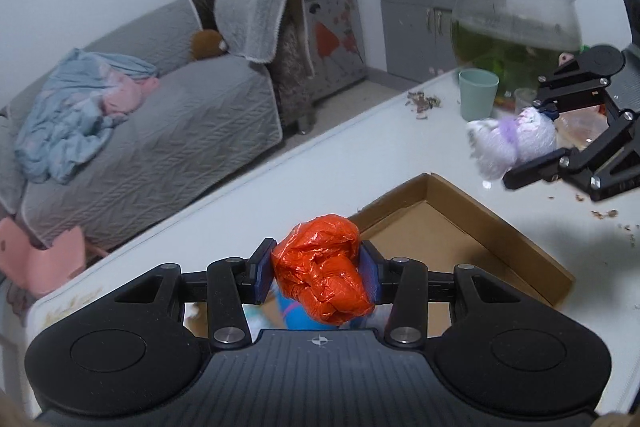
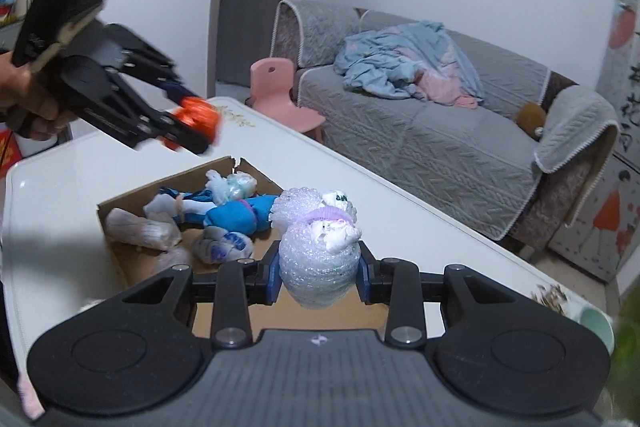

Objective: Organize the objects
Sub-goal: 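Carry the orange bundle and bubble-wrap bundle over the box and lower them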

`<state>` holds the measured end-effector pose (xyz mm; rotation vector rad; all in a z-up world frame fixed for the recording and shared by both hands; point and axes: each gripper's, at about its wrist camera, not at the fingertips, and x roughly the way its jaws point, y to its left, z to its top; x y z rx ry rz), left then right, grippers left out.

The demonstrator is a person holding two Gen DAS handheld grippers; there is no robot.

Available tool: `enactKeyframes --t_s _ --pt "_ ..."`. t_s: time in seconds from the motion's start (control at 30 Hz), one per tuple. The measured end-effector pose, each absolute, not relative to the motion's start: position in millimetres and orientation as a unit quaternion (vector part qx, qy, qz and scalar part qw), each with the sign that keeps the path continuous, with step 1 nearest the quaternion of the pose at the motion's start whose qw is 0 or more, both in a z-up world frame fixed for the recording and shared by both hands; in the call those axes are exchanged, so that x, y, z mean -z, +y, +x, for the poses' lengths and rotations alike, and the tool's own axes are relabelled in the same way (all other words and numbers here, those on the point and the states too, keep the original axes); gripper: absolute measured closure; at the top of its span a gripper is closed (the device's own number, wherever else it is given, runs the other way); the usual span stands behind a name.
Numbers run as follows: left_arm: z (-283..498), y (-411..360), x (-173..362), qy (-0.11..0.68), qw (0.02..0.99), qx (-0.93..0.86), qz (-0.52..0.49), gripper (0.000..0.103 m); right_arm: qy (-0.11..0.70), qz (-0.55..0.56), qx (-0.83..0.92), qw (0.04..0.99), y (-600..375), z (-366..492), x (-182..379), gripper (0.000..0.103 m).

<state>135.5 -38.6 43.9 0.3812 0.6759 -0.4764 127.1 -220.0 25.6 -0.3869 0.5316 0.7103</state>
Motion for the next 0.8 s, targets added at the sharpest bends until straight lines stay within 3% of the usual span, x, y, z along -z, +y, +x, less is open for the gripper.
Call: enactKeyframes --t_s 0.4,0.8 --pt "196 -83 41 0.37 0.865 0.255 0.222 0.052 0.315 -0.251 -0.362 0.841 -172 186 37 0.071" --pt "213 -72 68 0.4 0.852 0.243 0.236 0.052 0.35 -0.265 -0.364 0.821 -164 206 60 0.071"
